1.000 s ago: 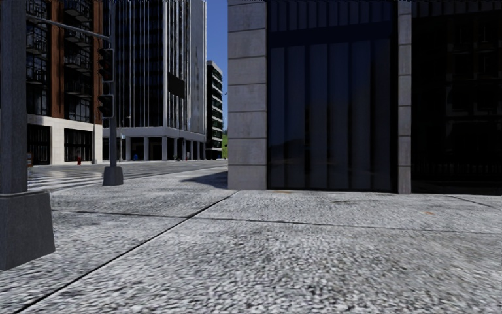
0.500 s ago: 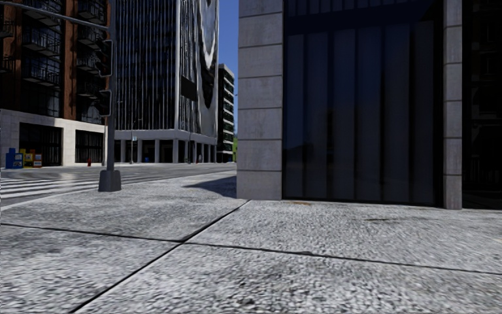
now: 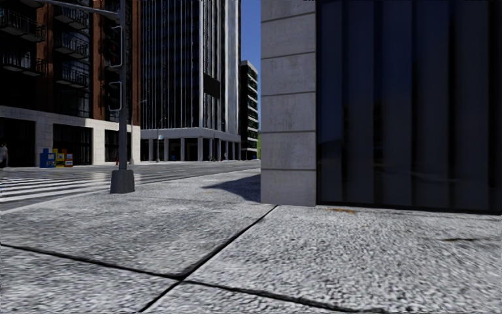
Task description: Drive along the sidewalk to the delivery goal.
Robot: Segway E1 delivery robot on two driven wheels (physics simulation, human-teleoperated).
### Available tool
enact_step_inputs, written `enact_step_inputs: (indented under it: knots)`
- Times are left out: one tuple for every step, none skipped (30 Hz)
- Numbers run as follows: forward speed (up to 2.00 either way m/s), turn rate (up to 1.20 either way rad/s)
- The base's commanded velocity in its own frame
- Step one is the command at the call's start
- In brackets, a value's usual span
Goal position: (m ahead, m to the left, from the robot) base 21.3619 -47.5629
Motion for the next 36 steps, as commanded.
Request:
enact_step_inputs:
  knots:
    - [1.68, 0.38]
    - [1.68, 0.38]
    - [1.68, 0.38]
    - [1.68, 0.38]
    - [1.68, 0.38]
    - [1.68, 0.38]
    - [1.68, 0.38]
    - [1.68, 0.38]
    - [1.68, 0.38]
    - [1.68, 0.38]
    - [1.68, 0.38]
    - [1.68, 0.38]
    - [1.68, 0.38]
    - [1.68, 0.38]
    - [1.68, 0.38]
    - [1.67, 0.38]
    - [1.67, 0.38]
    - [1.69, 0.37]
    - [2.00, 0.30]
    - [2.00, 0.28]
    - [2.00, 0.26]
    - [2.00, 0.26]
    - [2.00, 0.17]
    - [2.00, 0.06]
    - [2.00, 0.00]
    - [2.00, 0.00]
    - [2.00, 0.00]
    - [2.00, 0.00]
    - [2.00, 0.00]
    - [2.00, 0.00]
    - [2.00, 0.00]
    - [2.00, 0.00]
    - [2.00, 0.00]
    - [2.00, 0.00]
    - [2.00, 0.00]
    - [2.00, 0.00]
